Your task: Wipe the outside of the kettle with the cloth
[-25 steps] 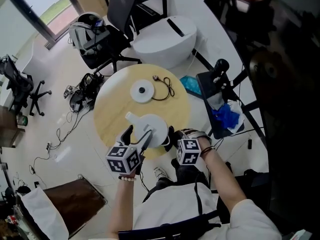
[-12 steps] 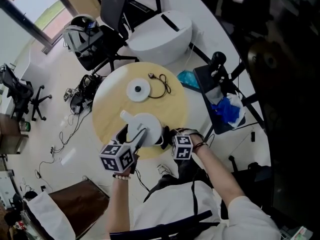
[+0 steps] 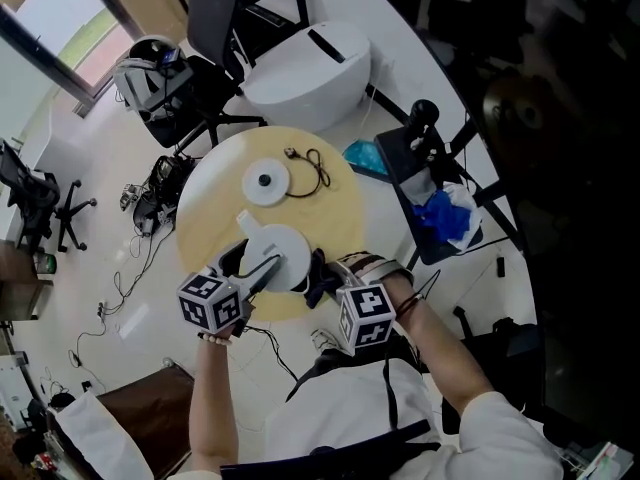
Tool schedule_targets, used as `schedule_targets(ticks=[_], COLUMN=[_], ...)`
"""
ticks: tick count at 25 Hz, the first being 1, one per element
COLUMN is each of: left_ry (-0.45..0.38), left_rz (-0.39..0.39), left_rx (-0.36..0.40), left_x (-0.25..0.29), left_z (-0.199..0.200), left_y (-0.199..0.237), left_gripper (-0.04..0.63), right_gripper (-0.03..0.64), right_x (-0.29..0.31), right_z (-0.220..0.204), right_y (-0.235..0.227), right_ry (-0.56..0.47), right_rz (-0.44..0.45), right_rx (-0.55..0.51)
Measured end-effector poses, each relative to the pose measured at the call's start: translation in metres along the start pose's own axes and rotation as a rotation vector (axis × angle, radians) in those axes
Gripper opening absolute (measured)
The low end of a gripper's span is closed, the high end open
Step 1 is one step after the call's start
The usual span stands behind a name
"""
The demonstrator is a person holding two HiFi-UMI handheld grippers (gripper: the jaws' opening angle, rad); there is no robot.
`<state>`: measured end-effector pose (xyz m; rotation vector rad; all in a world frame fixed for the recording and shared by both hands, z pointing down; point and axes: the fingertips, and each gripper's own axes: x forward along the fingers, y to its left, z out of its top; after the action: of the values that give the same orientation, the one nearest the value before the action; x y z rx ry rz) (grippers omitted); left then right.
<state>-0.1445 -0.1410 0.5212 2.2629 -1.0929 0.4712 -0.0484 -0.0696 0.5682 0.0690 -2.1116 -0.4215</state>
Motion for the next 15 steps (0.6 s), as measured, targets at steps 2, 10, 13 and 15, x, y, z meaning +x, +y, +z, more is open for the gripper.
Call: schedule_targets(ticks=[2,10,13,15], left_ry=[0.005,-0.001,0.024,0.047], left_rz=[-0.034,-0.175,-0.233,-0.264], left_rx=[0.02,0.079,0.115,0.143], left_x=[0.002,0.01,0.012,0.013], left_z=[0.002,0.005,0.006,0.007], left_y=[-0.001,-0.009,-0.011,-0.013], left_gripper=[0.333,0.334,0.335,0.334], right_gripper=[0.064,0.064,0.064,0.064], right_x=[-0.011,-0.009,0.005,0.018], right_z=[0.008,0.005,-0.005,-0.014], right_y=[-0.003,0.006,0.013,0.018], right_ry=[0.002,0.007,0.008,0.009], right_rz=[-0.034,-0.037,-0.009,0.017], right_rx=[-0.032,0.011,0.056,0.096])
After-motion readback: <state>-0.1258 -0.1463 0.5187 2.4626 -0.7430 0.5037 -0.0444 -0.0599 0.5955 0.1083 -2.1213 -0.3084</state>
